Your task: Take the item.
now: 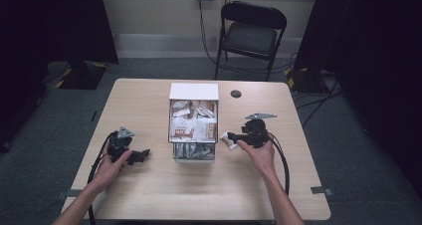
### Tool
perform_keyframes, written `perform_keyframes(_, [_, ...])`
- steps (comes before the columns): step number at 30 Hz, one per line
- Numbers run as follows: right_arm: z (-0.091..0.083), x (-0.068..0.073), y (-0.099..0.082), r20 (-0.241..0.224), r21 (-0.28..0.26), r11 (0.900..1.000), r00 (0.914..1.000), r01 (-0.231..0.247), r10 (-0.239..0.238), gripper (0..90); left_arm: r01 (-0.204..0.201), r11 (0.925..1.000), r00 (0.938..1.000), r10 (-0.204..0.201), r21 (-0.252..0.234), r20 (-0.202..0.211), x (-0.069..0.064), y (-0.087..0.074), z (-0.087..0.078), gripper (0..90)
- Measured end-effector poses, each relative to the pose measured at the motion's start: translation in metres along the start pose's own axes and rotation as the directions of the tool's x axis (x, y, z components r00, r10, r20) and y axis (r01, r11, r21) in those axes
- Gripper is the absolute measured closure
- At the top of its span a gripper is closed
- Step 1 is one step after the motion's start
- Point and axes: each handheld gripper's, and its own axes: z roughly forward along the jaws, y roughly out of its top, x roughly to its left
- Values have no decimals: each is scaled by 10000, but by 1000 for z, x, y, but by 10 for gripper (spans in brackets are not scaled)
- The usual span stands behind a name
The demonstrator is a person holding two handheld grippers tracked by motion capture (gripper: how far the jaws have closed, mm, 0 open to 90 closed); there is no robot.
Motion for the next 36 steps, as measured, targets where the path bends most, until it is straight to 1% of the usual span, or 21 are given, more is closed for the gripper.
perform_keyframes(1, [-5,1,1,106,-72,10000,9999,36,-35,270,2,10000,10000,-2,-1,-1,0,0,0,0])
perform_keyframes(3, [-17,1,3,85,-299,9995,10000,33,-31,256,-2,10000,10000,2,1,0,0,0,0,0])
perform_keyframes(6, [-33,2,3,229,-528,9986,9997,-5,18,199,-4,10000,10000,4,3,-1,0,0,0,0])
perform_keyframes(7, [-38,3,2,367,-581,9983,9993,38,-17,211,-3,10000,10000,3,3,-2,0,0,0,0])
perform_keyframes(8, [-44,4,2,629,-705,9974,9980,144,-100,218,0,10000,10000,0,0,0,0,0,0,0])
perform_keyframes(9, [-50,5,0,831,-866,9960,9964,240,-168,208,-3,10000,10000,3,2,-1,0,0,0,0])
perform_keyframes(10, [-56,5,-2,867,-982,9950,9962,203,-117,202,-1,10000,10000,1,-15,-10,0,0,0,0])
perform_keyframes(11, [-61,4,-4,801,-1032,9946,9968,118,-35,201,-1,10000,10000,1,-18,-11,0,0,0,0])
perform_keyframes(12, [-66,2,-7,772,-1054,9944,9970,42,39,193,0,10000,10000,-1,-20,-11,0,0,0,0])
perform_keyframes(15, [-76,-1,-13,1067,-935,9956,9942,-21,121,154,-2,10000,10000,2,-20,-13,0,0,0,0])
perform_keyframes(16, [-80,-4,-16,1232,-909,9959,9923,-33,146,153,-2,10000,10000,2,-18,-12,0,0,0,0])
perform_keyframes(18, [-86,-8,-22,1248,-894,9959,9919,-134,246,154,23,10000,10000,-23,-24,-36,0,0,0,0])
perform_keyframes(21, [-99,-17,-35,1472,-954,9948,9878,-366,505,156,32,10000,10000,-32,-9,-43,0,0,0,0])
perform_keyframes(25, [-107,-24,-51,1835,-835,9951,9807,-535,681,157,29,10000,10000,-29,-9,-44,0,0,0,0])
perform_keyframes(29, [-108,-38,-68,2262,-700,9943,9695,-800,939,157,30,10000,10000,-30,-5,-44,0,0,0,0])
perform_keyframes(30, [-107,-44,-72,2499,-573,9948,9635,-842,959,157,66,10000,10000,-66,-31,-49,0,0,0,0])
perform_keyframes(31, [-106,-47,-75,2586,-459,9946,9606,-927,1015,157,150,9999,9999,-150,-82,-34,-1,-1,0,0])
perform_keyframes(32, [-104,-51,-79,2691,-295,9942,9571,-1032,1073,159,70,10000,10000,-70,-33,-50,-1,0,0,0])
perform_keyframes(33, [-103,-55,-83,2912,-161,9930,9496,-1167,1163,163,145,9999,9999,-146,-79,-35,-1,-1,0,0])
perform_keyframes(34, [-103,-58,-86,3004,-112,9918,9456,-1272,1246,166,145,9999,9999,-145,-79,-36,-1,-1,0,0])
perform_keyframes(36, [-104,-61,-90,3073,-14,9900,9420,-1414,1349,165,66,10000,10000,-66,-30,-47,-1,-1,0,0])
